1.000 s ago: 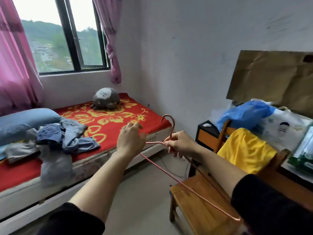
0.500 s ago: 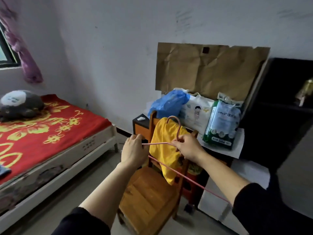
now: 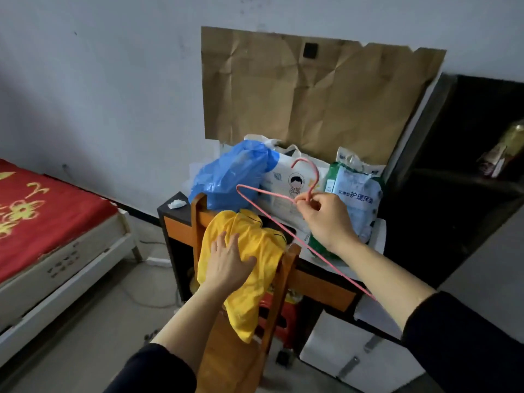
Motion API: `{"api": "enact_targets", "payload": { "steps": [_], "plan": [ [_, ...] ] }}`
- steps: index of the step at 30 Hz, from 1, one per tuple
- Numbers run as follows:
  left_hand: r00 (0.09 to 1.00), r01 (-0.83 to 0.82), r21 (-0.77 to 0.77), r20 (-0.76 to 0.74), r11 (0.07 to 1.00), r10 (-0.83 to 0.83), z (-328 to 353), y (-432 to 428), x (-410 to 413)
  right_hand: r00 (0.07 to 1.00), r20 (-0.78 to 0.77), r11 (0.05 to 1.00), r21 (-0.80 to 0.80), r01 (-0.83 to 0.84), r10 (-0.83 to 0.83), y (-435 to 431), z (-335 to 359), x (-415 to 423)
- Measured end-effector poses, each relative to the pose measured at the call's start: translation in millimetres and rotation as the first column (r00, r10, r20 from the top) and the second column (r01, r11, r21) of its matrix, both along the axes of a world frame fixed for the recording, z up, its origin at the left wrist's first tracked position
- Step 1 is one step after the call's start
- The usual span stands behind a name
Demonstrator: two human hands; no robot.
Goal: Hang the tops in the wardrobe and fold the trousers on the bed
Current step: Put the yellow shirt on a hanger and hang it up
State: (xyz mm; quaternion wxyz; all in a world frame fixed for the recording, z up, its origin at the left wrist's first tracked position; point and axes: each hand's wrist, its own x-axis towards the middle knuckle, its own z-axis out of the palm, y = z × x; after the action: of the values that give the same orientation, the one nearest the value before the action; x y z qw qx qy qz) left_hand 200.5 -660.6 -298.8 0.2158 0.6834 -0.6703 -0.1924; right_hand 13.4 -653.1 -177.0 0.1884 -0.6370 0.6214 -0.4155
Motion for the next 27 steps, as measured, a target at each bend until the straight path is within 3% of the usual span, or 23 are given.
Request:
{"api": "enact_targets", "payload": {
  "steps": [3, 6, 9, 11, 14, 16, 18, 20, 23, 25, 27],
  "plan": [
    [0.977, 0.151, 0.036, 0.145, 0.988, -0.154, -12.5, -30.5, -21.9, 0.999, -0.029, 0.999, -0.024, 0.039, -0.039, -26.5, -15.7, -7.5],
    [0.960, 0.152, 0.151, 0.211, 0.977, -0.182, -21.2, -51.2, -38.9, 0.995, -0.080, 0.998, -0.024, 0.062, -0.064, -45.1, -32.2, -16.2],
    [0.938, 0.133, 0.045, 0.318, 0.990, -0.140, -20.8, -66.9, -45.1, 0.993, -0.098, 0.998, 0.005, 0.069, -0.068, -57.6, -41.0, -21.1],
    [0.945, 0.134, -0.063, 0.308, 0.989, -0.109, -19.2, -74.1, -42.1, 0.993, -0.091, 0.997, 0.004, 0.076, -0.075, -63.5, -43.2, -23.0],
    [0.998, 0.049, -0.122, -0.040, 0.991, -0.054, -12.2, -84.7, -29.6, 0.994, -0.093, 0.998, 0.014, 0.058, -0.057, -71.5, -41.8, -23.0],
    [0.947, -0.012, -0.065, -0.323, 0.998, -0.009, 4.4, -90.4, -14.6, 0.994, -0.107, 0.999, 0.042, 0.021, -0.016, -77.7, -38.6, -21.3],
    [0.872, -0.039, -0.030, -0.489, 0.999, 0.019, 27.5, -90.3, 2.8, 0.995, -0.092, 0.992, 0.126, -0.031, 0.042, -82.8, -31.0, -20.5],
    [0.778, -0.044, -0.017, -0.627, 0.999, 0.024, 52.7, -84.7, 18.9, 0.979, -0.043, 0.937, 0.300, -0.177, 0.198, -85.9, -24.0, -19.4],
    [0.637, -0.105, -0.015, -0.769, 0.994, 0.056, 89.9, -74.4, 38.0, 0.878, -0.091, 0.772, 0.524, -0.359, 0.469, -85.9, -23.3, -6.0],
    [0.551, -0.157, -0.009, -0.831, 0.987, 0.080, 113.0, -65.9, 49.1, 0.835, -0.213, 0.786, 0.510, -0.348, 0.508, -84.5, -25.8, 5.8],
    [0.495, -0.184, -0.038, -0.867, 0.982, 0.059, 132.9, -54.9, 61.4, 0.843, -0.275, 0.855, 0.389, -0.342, 0.462, -85.1, -17.0, 15.2]
  ]
}}
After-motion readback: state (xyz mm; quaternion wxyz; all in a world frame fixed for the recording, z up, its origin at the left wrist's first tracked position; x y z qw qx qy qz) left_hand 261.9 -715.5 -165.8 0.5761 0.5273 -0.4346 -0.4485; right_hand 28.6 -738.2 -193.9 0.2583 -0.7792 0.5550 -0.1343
